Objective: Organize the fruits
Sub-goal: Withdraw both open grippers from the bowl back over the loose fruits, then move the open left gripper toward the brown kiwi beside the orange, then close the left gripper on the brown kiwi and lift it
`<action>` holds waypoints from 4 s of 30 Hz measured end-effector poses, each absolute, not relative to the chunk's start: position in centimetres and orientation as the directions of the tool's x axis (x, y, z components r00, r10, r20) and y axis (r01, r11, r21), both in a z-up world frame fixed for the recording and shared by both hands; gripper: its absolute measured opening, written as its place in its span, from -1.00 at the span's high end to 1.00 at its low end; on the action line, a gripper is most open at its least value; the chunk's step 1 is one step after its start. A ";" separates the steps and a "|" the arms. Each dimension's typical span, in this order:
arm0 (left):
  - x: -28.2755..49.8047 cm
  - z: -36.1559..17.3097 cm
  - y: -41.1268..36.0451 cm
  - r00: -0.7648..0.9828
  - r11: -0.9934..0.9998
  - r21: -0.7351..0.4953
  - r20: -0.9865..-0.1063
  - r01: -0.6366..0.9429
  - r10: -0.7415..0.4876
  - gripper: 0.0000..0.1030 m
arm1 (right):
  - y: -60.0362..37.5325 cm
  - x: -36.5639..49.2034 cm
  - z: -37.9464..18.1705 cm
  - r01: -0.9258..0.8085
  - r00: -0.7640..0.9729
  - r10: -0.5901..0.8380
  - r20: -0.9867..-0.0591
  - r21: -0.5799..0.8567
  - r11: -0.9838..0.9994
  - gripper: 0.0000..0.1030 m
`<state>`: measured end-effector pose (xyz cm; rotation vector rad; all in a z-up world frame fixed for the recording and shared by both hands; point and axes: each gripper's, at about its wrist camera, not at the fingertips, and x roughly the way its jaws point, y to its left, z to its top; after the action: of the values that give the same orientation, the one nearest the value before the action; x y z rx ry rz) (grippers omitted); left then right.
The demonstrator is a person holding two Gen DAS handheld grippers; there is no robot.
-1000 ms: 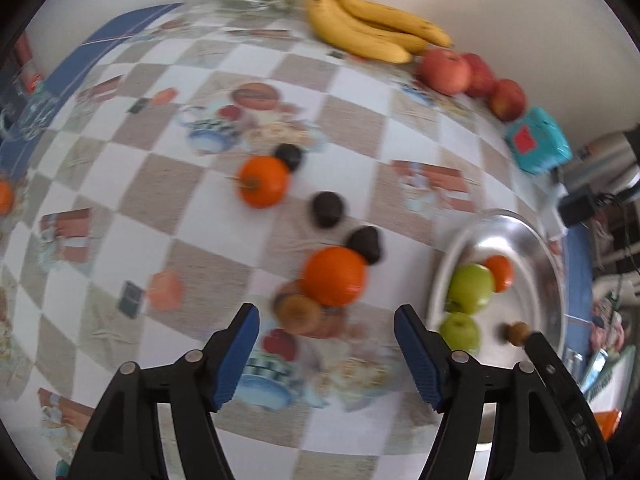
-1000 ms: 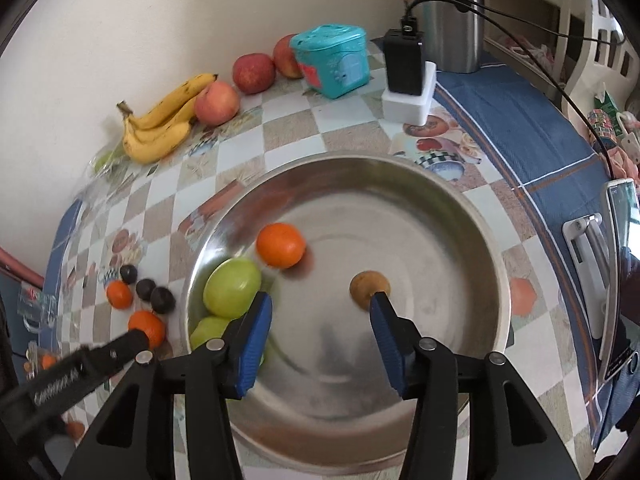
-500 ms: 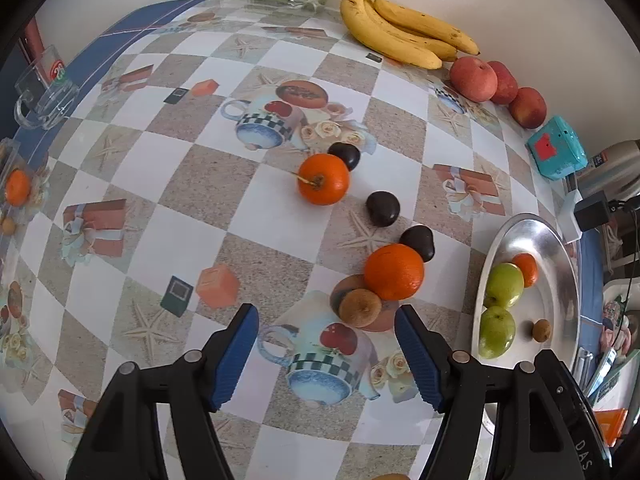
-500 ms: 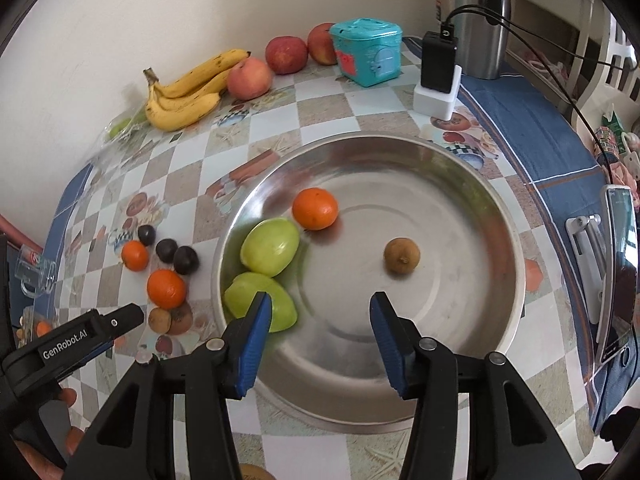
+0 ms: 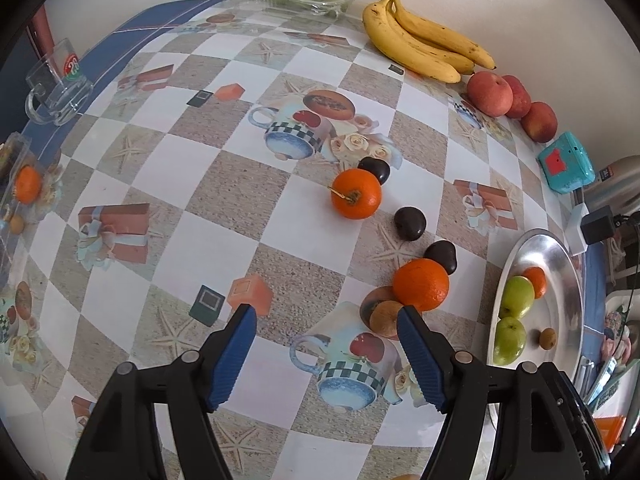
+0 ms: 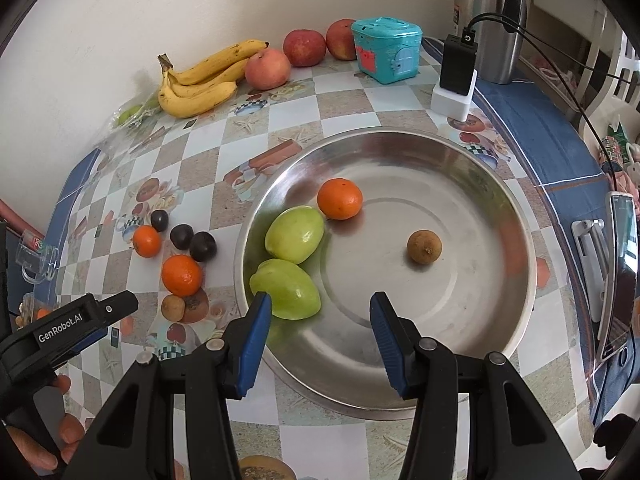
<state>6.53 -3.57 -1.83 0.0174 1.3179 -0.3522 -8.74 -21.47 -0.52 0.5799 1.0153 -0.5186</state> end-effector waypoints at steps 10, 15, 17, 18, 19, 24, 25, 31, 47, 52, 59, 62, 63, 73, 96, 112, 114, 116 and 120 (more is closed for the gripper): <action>7.0 -1.7 -3.1 0.216 0.948 -0.182 -0.946 0.261 -0.241 -0.50 | -21.3 -8.6 -0.7 0.644 0.424 -0.122 -0.898 0.203 0.738 -0.04; 7.1 -1.7 -3.0 0.221 0.949 -0.178 -0.946 0.260 -0.237 -0.59 | -21.2 -8.4 -0.8 0.640 0.421 -0.123 -0.899 0.199 0.743 -0.05; 7.2 -1.6 -2.9 0.235 0.950 -0.171 -0.943 0.260 -0.234 -0.88 | -21.2 -8.3 -0.8 0.638 0.421 -0.125 -0.898 0.195 0.745 -0.23; 7.2 -1.5 -2.9 0.245 0.951 -0.164 -0.942 0.261 -0.230 -1.00 | -21.1 -8.3 -0.8 0.637 0.423 -0.130 -0.897 0.192 0.747 -0.36; 7.1 -1.4 -2.9 0.263 0.952 -0.152 -0.939 0.265 -0.223 -1.00 | -21.1 -8.3 -0.8 0.636 0.427 -0.135 -0.894 0.191 0.748 -0.48; 7.3 -0.8 -2.6 0.299 0.953 -0.137 -0.929 0.269 -0.218 -1.00 | -21.1 -8.4 -0.3 0.633 0.453 -0.163 -0.876 0.188 0.751 -0.85; 7.3 -0.8 -2.6 0.304 0.954 -0.135 -0.928 0.268 -0.217 -1.00 | -21.1 -8.4 -0.3 0.633 0.454 -0.167 -0.875 0.185 0.752 -0.85; 7.5 -0.3 -2.3 0.323 0.956 -0.123 -0.923 0.267 -0.209 -1.00 | -21.0 -8.4 0.1 0.633 0.455 -0.197 -0.868 0.159 0.758 -0.85; 8.7 2.3 -0.7 0.452 0.974 -0.072 -0.877 0.217 -0.166 -1.00 | -18.4 -5.8 0.1 0.563 0.486 -0.137 -0.863 0.190 0.804 -0.85; 9.3 2.0 -0.2 0.432 0.979 -0.073 -0.889 0.192 -0.151 -1.00 | -16.8 -4.2 -0.2 0.531 0.476 -0.119 -0.871 0.177 0.829 -0.85; 10.3 -0.6 0.3 0.309 0.985 -0.061 -0.945 0.162 -0.109 -1.00 | -15.5 -2.6 -1.0 0.504 0.461 -0.095 -0.882 0.172 0.846 -0.85; 10.6 -1.4 0.6 0.273 0.987 -0.068 -0.956 0.143 -0.105 -1.00 | -15.2 -2.0 -1.6 0.499 0.446 -0.081 -0.891 0.172 0.850 -0.85; 10.7 -1.6 0.7 0.267 0.988 -0.069 -0.958 0.139 -0.105 -1.00 | -15.1 -1.7 -2.0 0.496 0.439 -0.071 -0.896 0.176 0.850 -0.85; 11.1 -2.7 0.3 0.211 0.983 -0.107 -0.968 0.150 -0.138 -1.00 | -13.6 -0.1 -3.2 0.462 0.406 -0.055 -0.912 0.153 0.874 -0.85; 9.1 -2.8 -5.0 0.219 0.921 -0.107 -0.955 0.373 -0.200 -1.00 | -19.9 -5.0 -2.2 0.630 0.367 -0.220 -0.904 0.068 0.773 -0.86; 6.7 -4.8 -8.9 0.156 0.859 -0.082 -0.970 0.505 -0.184 -0.58 | -21.9 -6.7 -2.2 0.713 0.379 -0.208 -0.902 0.141 0.687 -0.86; 6.5 -5.0 -9.4 0.141 0.852 -0.097 -0.971 0.514 -0.196 -0.47 | -21.9 -6.7 -2.2 0.712 0.380 -0.206 -0.902 0.143 0.687 -0.86; 6.1 -5.1 -9.8 0.133 0.845 -0.104 -0.970 0.525 -0.202 -0.33 | -21.9 -6.7 -2.2 0.711 0.383 -0.203 -0.901 0.147 0.687 -0.86; 5.7 -5.4 -10.5 0.121 0.835 -0.118 -0.969 0.537 -0.214 -0.05 | -21.8 -6.7 -2.3 0.710 0.380 -0.198 -0.903 0.148 0.689 -0.86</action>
<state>5.73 -10.46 -5.37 0.2893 1.3437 -0.5597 -6.66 -21.83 -2.27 0.5793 1.0260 -0.6222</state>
